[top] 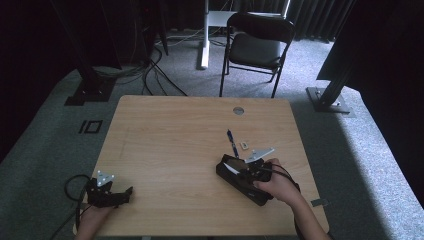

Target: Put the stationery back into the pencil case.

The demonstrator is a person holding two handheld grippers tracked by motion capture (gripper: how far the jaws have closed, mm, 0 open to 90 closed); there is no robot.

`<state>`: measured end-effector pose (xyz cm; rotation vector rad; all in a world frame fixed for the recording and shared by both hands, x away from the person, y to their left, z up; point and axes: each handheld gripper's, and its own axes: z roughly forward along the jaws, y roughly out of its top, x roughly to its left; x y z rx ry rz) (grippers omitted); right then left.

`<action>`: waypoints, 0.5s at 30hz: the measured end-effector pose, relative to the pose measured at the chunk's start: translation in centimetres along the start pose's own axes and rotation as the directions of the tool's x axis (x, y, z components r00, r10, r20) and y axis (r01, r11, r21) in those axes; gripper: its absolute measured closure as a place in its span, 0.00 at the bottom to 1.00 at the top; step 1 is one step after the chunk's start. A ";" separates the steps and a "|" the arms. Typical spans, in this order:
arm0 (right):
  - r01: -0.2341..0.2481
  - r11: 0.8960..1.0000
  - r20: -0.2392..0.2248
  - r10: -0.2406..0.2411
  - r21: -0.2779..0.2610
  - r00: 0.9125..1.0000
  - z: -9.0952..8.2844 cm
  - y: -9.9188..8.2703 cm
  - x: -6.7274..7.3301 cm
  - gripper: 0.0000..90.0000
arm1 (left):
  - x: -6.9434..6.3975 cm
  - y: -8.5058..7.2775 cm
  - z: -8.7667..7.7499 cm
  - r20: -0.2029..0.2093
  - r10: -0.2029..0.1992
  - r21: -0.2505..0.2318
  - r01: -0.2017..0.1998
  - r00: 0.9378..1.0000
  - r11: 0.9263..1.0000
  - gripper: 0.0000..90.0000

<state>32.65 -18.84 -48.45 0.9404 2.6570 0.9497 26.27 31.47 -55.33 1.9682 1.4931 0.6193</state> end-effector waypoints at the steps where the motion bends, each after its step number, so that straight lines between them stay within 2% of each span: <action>1: -0.004 1.000 0.002 0.004 -0.002 1.000 0.1 0.0 0.0 0.87 | 0.0 0.0 0.0 0.000 0.000 0.000 0.000 1.000 1.000 0.01; 15: 0.019 0.998 -0.010 -0.018 0.068 1.000 1.8 0.2 0.1 0.87 | 0.0 0.0 0.0 0.000 0.000 0.000 0.000 1.000 1.000 0.01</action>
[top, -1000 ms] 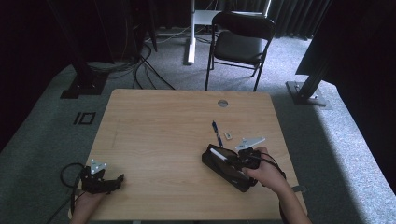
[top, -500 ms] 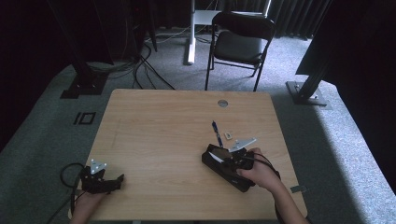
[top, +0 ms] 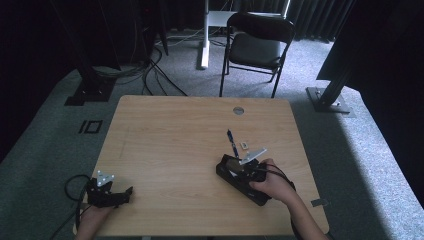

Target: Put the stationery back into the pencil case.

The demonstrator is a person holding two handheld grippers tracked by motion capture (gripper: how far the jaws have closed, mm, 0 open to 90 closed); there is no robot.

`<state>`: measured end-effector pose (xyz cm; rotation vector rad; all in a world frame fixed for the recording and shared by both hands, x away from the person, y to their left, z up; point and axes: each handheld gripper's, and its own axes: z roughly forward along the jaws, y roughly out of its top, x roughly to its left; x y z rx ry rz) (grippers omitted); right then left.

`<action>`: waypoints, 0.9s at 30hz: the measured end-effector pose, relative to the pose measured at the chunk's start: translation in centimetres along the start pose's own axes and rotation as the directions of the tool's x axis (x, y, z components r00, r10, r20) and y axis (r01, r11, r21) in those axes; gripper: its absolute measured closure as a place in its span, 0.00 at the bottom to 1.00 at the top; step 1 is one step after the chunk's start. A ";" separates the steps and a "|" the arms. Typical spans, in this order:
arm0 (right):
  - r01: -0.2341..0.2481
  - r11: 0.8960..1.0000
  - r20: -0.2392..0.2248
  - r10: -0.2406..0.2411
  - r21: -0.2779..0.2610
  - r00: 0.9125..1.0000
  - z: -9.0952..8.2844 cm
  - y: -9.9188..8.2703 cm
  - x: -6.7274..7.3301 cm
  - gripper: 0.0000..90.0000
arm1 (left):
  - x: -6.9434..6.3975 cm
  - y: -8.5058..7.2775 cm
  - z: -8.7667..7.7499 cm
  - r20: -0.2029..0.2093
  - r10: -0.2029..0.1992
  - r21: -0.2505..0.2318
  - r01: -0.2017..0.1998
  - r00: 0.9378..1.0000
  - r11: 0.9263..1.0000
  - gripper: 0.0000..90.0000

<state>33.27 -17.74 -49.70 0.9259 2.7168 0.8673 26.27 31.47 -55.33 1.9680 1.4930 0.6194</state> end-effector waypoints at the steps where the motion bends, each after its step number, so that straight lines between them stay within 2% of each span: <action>1: -0.006 1.000 -0.006 0.006 0.005 1.000 0.1 0.0 0.0 0.87 | 0.0 0.0 0.0 0.000 0.000 0.000 0.000 1.000 1.000 0.01; 5: 0.008 1.000 -0.009 -0.008 0.026 1.000 0.6 0.0 0.2 0.87 | 0.0 0.0 0.0 0.000 0.000 0.000 0.000 1.000 1.000 0.01; 14: -0.001 0.999 -0.014 0.002 0.054 1.000 1.0 -0.1 0.0 0.87 | 0.0 0.0 0.0 0.000 0.000 0.000 0.000 1.000 1.000 0.01; 18: -0.007 0.999 -0.016 0.008 0.052 1.000 1.0 -0.1 0.0 0.86 | 0.0 0.0 0.0 0.000 0.000 0.000 0.000 1.000 1.000 0.01; 20: -0.015 0.998 -0.036 0.017 0.056 0.999 1.0 -0.2 0.0 0.83 | 0.0 0.0 0.0 0.000 0.000 0.000 0.000 1.000 1.000 0.01; 22: -0.010 0.999 -0.028 0.011 0.051 1.000 0.9 -0.1 0.0 0.83 | 0.0 0.0 0.0 0.000 0.000 0.000 0.000 1.000 1.000 0.01; 27: -0.010 1.000 -0.032 0.011 0.017 0.999 0.1 0.0 -0.1 0.82 | 0.0 0.0 0.0 0.000 0.000 0.000 0.000 1.000 1.000 0.01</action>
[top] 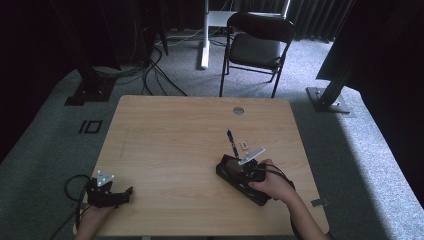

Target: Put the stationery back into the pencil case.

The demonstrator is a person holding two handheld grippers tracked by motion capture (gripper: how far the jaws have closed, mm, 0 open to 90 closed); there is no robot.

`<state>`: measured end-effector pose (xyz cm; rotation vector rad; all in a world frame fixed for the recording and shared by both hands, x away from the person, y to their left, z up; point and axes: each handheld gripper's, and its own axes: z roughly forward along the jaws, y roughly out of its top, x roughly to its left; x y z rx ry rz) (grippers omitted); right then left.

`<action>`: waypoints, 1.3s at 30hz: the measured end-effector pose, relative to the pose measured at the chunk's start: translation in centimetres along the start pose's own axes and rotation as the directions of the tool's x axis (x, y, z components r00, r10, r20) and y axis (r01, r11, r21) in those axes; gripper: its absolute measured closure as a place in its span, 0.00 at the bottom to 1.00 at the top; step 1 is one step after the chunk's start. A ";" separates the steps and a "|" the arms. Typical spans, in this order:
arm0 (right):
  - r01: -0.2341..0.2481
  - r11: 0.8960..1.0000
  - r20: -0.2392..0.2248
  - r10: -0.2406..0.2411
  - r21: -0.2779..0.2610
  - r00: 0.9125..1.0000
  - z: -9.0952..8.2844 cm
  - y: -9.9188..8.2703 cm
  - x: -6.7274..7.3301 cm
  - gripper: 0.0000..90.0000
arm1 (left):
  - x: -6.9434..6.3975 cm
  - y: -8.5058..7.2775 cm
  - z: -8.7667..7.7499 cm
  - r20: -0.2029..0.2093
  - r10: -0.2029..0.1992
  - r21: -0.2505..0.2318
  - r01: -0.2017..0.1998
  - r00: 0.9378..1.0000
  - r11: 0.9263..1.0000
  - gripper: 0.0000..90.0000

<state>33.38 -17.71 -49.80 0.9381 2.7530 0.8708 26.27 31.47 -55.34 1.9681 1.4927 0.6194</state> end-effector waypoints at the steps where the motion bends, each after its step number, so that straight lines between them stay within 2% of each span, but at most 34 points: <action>1: -0.002 1.000 0.002 0.002 -0.008 1.000 -0.3 0.1 0.0 0.82 | 0.0 0.0 0.0 0.000 0.000 0.000 0.000 1.000 1.000 0.01; 9: -0.018 0.995 0.006 0.019 -0.100 1.000 -2.9 0.2 -0.5 0.80 | 0.0 0.0 0.0 0.000 0.000 0.000 0.000 1.000 1.000 0.01; 14: -0.024 0.987 0.013 0.026 -0.159 1.000 -4.2 0.2 -1.0 0.80 | 0.0 0.0 0.0 0.000 0.000 0.000 0.000 1.000 1.000 0.01; 17: -0.037 0.982 0.023 0.042 -0.186 0.999 -4.7 0.2 -1.4 0.80 | 0.0 0.0 0.0 0.000 0.000 0.000 0.000 1.000 1.000 0.01; 18: -0.053 0.979 0.032 0.061 -0.199 0.998 -4.9 0.3 -1.6 0.80 | 0.0 0.0 0.0 0.000 0.000 0.000 0.000 1.000 1.000 0.01; 28: -0.114 0.956 0.075 0.139 -0.271 0.987 -5.2 0.5 -3.3 0.78 | 0.0 0.0 0.0 0.000 0.000 0.000 0.000 1.000 1.000 0.01; 39: -0.170 0.936 0.132 0.219 -0.307 0.967 -4.6 1.2 -5.7 0.78 | 0.0 0.0 0.0 0.000 0.000 0.001 0.000 1.000 1.000 0.01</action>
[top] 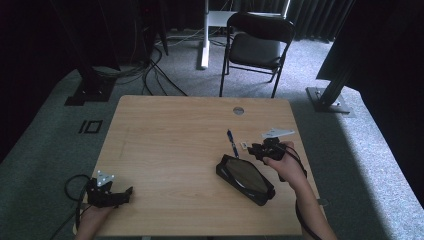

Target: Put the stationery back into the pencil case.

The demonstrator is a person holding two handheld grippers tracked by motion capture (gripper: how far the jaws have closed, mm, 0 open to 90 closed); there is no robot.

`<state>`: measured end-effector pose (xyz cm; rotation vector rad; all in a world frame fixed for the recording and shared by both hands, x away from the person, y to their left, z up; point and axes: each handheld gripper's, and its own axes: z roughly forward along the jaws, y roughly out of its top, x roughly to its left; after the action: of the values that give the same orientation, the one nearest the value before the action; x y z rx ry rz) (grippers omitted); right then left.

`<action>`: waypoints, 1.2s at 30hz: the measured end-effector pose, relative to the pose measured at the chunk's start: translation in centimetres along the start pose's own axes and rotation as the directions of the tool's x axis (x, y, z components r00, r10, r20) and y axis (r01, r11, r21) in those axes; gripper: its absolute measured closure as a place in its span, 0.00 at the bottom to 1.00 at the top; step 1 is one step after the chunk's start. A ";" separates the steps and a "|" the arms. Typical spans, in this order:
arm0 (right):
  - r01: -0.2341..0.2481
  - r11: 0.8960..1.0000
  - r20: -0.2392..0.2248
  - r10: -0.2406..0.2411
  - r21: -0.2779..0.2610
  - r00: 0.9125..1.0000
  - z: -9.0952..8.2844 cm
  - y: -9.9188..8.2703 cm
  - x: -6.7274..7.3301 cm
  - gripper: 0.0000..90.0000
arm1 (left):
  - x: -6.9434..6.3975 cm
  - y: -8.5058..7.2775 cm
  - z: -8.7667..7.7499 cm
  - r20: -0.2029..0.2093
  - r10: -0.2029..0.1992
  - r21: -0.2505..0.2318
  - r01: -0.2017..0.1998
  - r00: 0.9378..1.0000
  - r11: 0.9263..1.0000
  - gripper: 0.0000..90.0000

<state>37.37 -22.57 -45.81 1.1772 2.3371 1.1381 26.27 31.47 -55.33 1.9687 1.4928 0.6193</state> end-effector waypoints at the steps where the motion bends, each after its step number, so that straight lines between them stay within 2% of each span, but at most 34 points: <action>1: -0.004 1.000 0.008 0.004 -0.001 1.000 0.1 0.0 -0.2 0.77 | 0.0 0.0 0.0 0.000 0.000 -0.001 0.000 1.000 1.000 0.01; 8: -0.032 0.999 0.024 0.032 -0.013 0.999 1.2 0.2 -1.1 0.77 | 0.0 0.0 0.0 0.000 0.000 -0.001 0.000 1.000 1.000 0.01; 15: -0.048 0.999 0.069 0.049 -0.016 0.996 2.3 0.6 -1.8 0.75 | 0.0 0.0 0.0 0.000 0.000 -0.001 0.000 1.000 1.000 0.01; 27: -0.090 0.995 0.111 0.085 0.045 0.990 4.8 0.4 -3.0 0.72 | 0.0 0.0 0.0 0.000 0.000 0.000 0.000 1.000 1.000 0.01; 36: -0.106 0.991 0.113 0.096 0.085 0.989 6.7 0.4 -3.1 0.69 | 0.0 0.0 0.0 0.000 0.000 -0.001 0.000 1.000 1.000 0.01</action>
<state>43.25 -21.36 -50.06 1.3676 2.2917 0.9817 26.27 31.47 -55.34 1.9678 1.4928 0.6195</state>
